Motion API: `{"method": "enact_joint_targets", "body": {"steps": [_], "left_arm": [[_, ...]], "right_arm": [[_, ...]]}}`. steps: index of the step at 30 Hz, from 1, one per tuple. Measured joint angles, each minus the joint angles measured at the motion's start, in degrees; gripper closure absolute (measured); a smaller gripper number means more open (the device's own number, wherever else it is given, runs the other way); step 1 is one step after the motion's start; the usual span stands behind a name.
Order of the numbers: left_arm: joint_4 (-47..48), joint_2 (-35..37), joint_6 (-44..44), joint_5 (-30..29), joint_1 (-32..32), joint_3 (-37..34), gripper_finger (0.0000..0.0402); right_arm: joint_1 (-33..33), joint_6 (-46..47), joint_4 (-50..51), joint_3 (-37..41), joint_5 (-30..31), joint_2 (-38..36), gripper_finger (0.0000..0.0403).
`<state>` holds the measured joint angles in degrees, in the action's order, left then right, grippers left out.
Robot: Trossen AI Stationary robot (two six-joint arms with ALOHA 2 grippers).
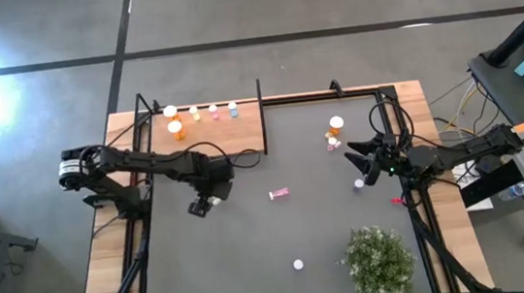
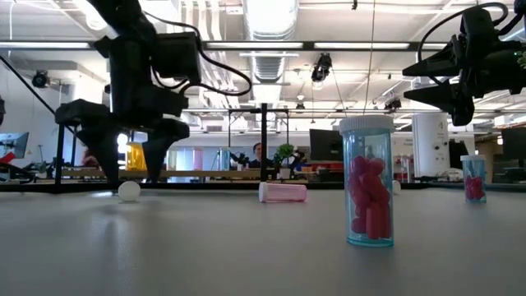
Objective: Pick and place medicine bottles onto shelf by color
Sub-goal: Put the bottom yellow pill bottle on the shelf aligned with the other yellow pill bottle
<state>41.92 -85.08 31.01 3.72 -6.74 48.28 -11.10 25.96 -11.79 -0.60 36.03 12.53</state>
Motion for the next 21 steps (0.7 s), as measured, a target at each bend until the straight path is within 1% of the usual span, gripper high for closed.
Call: {"method": "enact_joint_targets", "body": {"steps": [9,15,21], "left_arm": [[-5.4,0.0,-0.1,0.5,0.0,-3.1,0.0097],[-5.2,0.0,0.0,0.5,0.0,-3.7,0.0097],[-5.1,0.0,2.4,0.5,0.0,-3.8,0.0098]], "right_arm": [[0.0,0.0,0.0,0.0,0.0,0.0,0.0165],[0.0,0.0,0.0,0.0,0.0,0.0,0.0165],[0.0,0.0,0.0,0.0,0.0,0.0,0.0165]]}}
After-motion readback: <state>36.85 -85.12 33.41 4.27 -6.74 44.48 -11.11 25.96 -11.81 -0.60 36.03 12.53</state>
